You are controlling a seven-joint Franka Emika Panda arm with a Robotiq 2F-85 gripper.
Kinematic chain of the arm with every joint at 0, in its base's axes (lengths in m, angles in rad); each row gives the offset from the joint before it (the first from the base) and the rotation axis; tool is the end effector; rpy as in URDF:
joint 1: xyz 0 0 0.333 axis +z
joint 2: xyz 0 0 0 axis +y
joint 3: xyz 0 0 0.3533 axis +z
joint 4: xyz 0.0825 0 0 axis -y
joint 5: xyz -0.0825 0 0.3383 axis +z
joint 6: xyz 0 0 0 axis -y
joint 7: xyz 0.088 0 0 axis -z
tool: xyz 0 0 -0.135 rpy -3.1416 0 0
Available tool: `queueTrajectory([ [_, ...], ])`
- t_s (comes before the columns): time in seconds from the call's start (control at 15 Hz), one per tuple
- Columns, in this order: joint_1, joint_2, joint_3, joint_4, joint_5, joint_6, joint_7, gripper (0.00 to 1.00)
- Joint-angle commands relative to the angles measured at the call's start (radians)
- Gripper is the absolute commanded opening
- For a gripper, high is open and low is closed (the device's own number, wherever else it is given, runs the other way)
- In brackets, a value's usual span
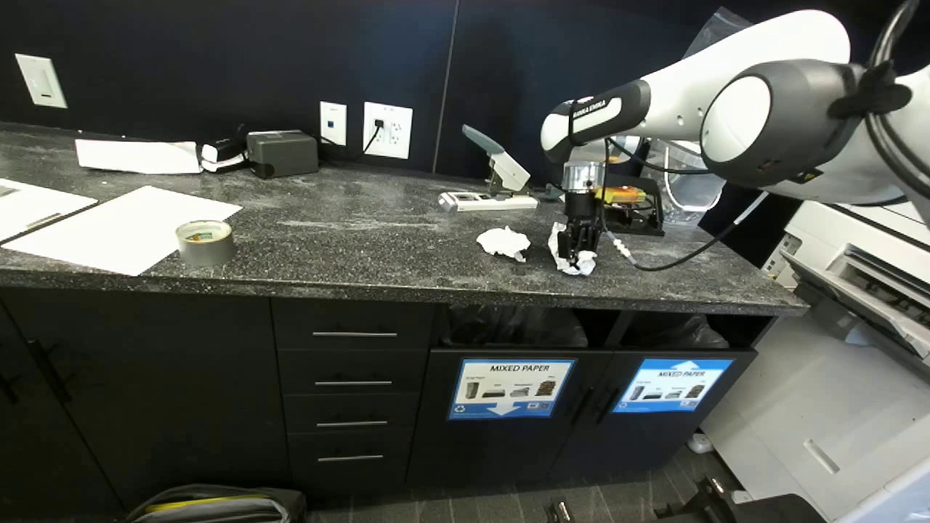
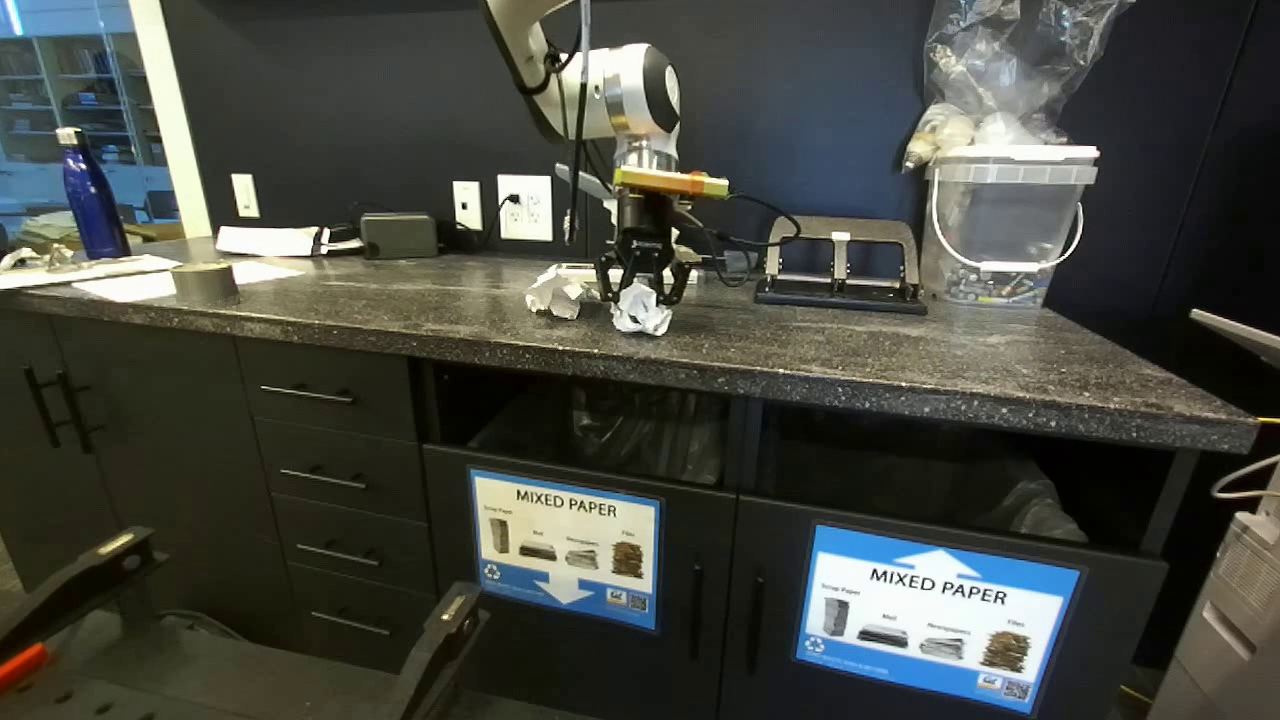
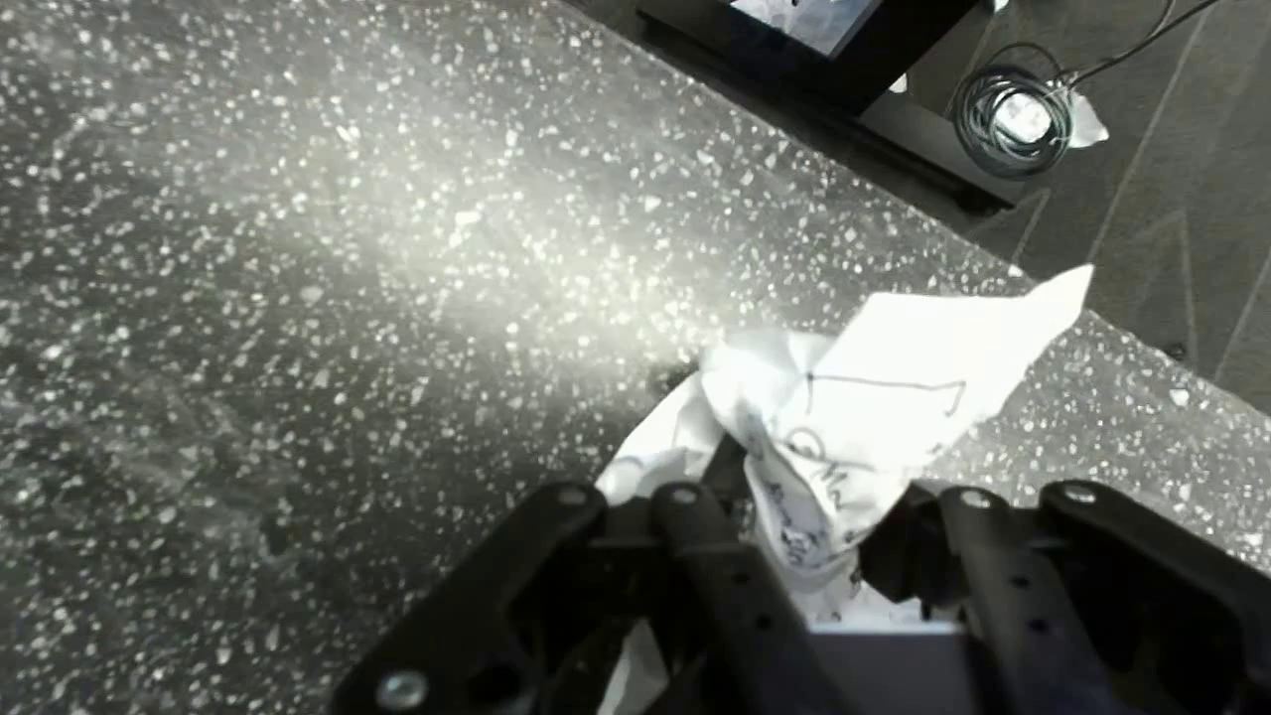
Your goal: Put the tissue into the rubbish bin.
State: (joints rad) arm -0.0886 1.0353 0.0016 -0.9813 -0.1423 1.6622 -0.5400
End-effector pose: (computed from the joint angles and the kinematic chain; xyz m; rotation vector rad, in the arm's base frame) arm 0.7186 -0.0811 0.2149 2.9734 0.7448 -0.5873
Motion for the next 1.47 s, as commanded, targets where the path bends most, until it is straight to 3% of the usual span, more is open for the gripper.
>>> queueTrajectory([
  [0.0,-0.017,-0.144,0.013,-0.243,0.004,0.151,-0.002,0.16],
  [0.33,-0.029,-0.263,0.028,-0.468,-0.004,0.373,-0.011,0.16],
  [0.93,-0.063,-0.498,0.079,-0.896,0.048,0.543,-0.051,0.16],
  [1.4,-0.095,-0.673,0.124,-1.267,0.196,0.621,-0.253,0.15],
])
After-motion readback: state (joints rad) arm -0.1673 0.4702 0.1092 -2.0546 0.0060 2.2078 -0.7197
